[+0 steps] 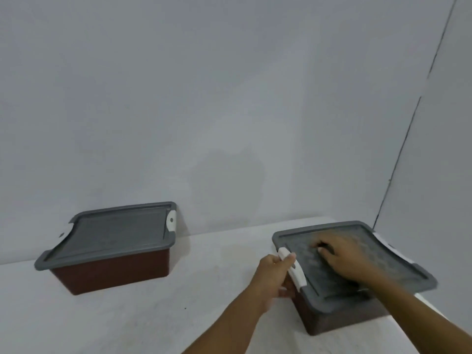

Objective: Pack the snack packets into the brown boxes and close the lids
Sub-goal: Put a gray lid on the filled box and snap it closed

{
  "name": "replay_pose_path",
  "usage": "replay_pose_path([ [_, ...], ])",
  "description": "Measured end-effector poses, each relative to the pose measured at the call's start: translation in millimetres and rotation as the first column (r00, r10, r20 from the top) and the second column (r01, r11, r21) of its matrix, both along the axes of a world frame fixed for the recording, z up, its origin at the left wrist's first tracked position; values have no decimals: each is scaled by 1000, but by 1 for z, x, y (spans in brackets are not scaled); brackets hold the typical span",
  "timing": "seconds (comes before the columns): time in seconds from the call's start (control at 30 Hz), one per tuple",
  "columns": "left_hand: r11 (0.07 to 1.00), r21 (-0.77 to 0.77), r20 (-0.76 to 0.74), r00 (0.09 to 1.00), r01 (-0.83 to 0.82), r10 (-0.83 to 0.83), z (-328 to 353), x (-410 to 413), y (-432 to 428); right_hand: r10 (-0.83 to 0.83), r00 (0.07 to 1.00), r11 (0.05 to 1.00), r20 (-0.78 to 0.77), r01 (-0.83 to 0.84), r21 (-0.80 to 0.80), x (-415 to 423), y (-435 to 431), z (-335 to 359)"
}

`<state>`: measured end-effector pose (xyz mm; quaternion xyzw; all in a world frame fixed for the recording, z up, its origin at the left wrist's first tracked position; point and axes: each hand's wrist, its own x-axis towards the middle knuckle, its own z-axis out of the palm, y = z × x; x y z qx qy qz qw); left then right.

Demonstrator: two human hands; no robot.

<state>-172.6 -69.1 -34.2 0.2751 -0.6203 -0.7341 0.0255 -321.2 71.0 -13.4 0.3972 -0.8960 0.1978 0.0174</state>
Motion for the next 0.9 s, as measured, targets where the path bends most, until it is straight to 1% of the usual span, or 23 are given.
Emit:
replay_pose_path([
  [0.1,992,-34,15,992,-124,124,-5,-18,18,92,994,995,62,-90,-39,0,16,3],
  [0.17,983,-30,5,983,-183,183,-5,-20,23,146,986,989,81,-144,-29,2,28,7],
  [0.23,971,-16,-5,971,-238,238,-5,-16,19,205,976,977,76,-209,44,4,39,11],
  [0.27,965,-24,-12,965,-261,260,-3,-12,12,241,966,963,97,-251,101,8,47,13],
  [0.33,946,-70,-12,949,-316,316,0,0,-12,320,940,909,115,-339,243,16,61,11],
  [0.4,923,-158,-15,935,-351,353,4,20,-45,327,944,881,36,-318,349,32,64,1],
  [0.43,906,-217,-13,929,-363,369,5,33,-63,326,944,894,-52,-290,343,43,58,-7],
  [0.5,852,-359,-12,915,-380,403,5,56,-96,331,917,931,-223,-279,236,63,33,-24],
  [0.53,805,-451,-4,903,-385,429,3,75,-117,357,902,928,-241,-314,199,74,7,-33],
  [0.57,762,-553,9,912,-337,410,5,80,-125,347,898,935,-271,-308,175,76,-4,-36],
  [0.6,688,-669,36,912,-283,410,5,92,-137,370,894,925,-252,-329,189,79,-24,-36],
  [0.63,592,-781,73,913,-198,402,7,102,-143,393,886,914,-247,-348,209,78,-41,-35],
  [0.67,462,-880,93,914,-109,394,8,112,-147,421,868,900,-262,-365,238,76,-57,-32],
  [0.7,300,-954,95,925,-22,369,11,117,-146,435,858,893,-273,-374,249,71,-70,-30],
  [0.73,145,-988,102,938,57,332,11,122,-145,442,852,889,-280,-376,260,65,-83,-29],
  [0.77,37,-993,116,949,110,293,10,123,-144,449,854,882,-262,-376,286,58,-92,-28],
  [0.8,-13,-989,140,955,149,263,8,121,-143,444,862,879,-243,-366,307,53,-98,-28],
  [0.9,-67,-981,167,966,184,198,0,116,-156,419,871,896,-257,-351,271,38,-114,-27],
])
